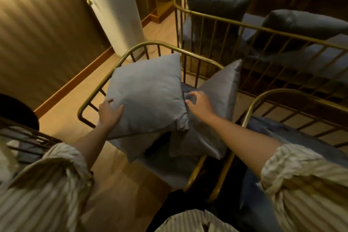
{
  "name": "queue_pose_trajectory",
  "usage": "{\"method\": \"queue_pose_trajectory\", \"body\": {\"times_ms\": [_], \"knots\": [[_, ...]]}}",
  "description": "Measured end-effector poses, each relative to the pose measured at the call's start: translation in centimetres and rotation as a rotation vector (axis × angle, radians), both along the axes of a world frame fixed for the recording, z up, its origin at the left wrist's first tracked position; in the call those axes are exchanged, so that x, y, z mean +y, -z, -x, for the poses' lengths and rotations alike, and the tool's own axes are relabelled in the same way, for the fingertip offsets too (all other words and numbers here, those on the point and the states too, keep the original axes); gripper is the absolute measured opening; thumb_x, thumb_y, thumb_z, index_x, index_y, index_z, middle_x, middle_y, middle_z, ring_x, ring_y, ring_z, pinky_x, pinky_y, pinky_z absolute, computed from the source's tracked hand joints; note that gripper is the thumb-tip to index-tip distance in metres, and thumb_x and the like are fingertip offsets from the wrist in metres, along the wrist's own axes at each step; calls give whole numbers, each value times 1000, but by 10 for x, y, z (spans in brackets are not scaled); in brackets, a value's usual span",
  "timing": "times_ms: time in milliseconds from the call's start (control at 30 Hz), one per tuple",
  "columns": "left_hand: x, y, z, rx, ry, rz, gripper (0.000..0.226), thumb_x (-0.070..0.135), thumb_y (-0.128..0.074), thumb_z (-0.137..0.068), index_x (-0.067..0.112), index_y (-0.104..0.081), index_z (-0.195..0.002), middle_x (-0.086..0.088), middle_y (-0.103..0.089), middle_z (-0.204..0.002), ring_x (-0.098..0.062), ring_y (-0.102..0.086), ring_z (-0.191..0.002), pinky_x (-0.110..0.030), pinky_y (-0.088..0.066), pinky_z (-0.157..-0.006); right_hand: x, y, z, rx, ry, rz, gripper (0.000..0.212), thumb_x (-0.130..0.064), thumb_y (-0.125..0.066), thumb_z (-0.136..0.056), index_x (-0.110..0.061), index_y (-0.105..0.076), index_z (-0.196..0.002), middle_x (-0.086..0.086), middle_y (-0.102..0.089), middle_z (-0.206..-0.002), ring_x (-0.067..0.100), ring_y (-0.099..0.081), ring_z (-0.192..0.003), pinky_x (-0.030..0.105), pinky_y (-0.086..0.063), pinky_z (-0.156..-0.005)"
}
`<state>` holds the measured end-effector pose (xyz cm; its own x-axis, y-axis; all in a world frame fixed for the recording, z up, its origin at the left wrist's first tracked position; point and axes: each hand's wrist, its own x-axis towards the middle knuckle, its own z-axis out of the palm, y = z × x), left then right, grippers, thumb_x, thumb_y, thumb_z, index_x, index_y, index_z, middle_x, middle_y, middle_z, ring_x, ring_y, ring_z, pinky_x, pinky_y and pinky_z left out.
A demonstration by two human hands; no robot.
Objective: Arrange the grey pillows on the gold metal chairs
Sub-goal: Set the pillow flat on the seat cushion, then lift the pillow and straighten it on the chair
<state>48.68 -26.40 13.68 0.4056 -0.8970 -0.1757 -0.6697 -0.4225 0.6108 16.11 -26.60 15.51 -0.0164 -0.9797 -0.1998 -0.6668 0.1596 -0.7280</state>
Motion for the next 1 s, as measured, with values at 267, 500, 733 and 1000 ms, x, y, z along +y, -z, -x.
{"method": "queue_pose_trajectory", "body": {"times_ms": [267,500,733,1000], "knots": [[-54,49,-71,187,-121,-223,66,46,-57,-92,-1,-47,-138,-24,-55,-136,-42,-55,-120,-48,-48,-96,-66,35,-64,-153,151,-277,91,-55,-73,-76,-11,-33,-145,14,-42,-149,35,-42,-136,47,-39,-109],[-74,81,-89,474,-254,-417,100,82,-32,-83,5,-39,-146,-20,-51,-144,-41,-51,-128,-48,-41,-101,-101,60,-78,-401,419,-454,89,-51,-69,-83,-10,-27,-150,11,-39,-152,34,-43,-135,40,-40,-105],[-80,57,-82,505,-355,-325,105,88,-54,-65,10,-51,-134,-12,-60,-131,-39,-57,-119,-49,-46,-95,-105,56,-67,-557,439,-464,91,-46,-88,-61,-11,-51,-137,8,-61,-131,31,-59,-112,38,-48,-86],[-88,1,-40,540,-310,-48,89,86,-60,-62,7,-56,-103,-2,-65,-107,-24,-61,-96,-40,-45,-80,-90,-10,-30,-638,435,-265,78,-33,-83,-74,-13,-47,-140,8,-59,-133,22,-56,-101,36,-47,-83]]}}
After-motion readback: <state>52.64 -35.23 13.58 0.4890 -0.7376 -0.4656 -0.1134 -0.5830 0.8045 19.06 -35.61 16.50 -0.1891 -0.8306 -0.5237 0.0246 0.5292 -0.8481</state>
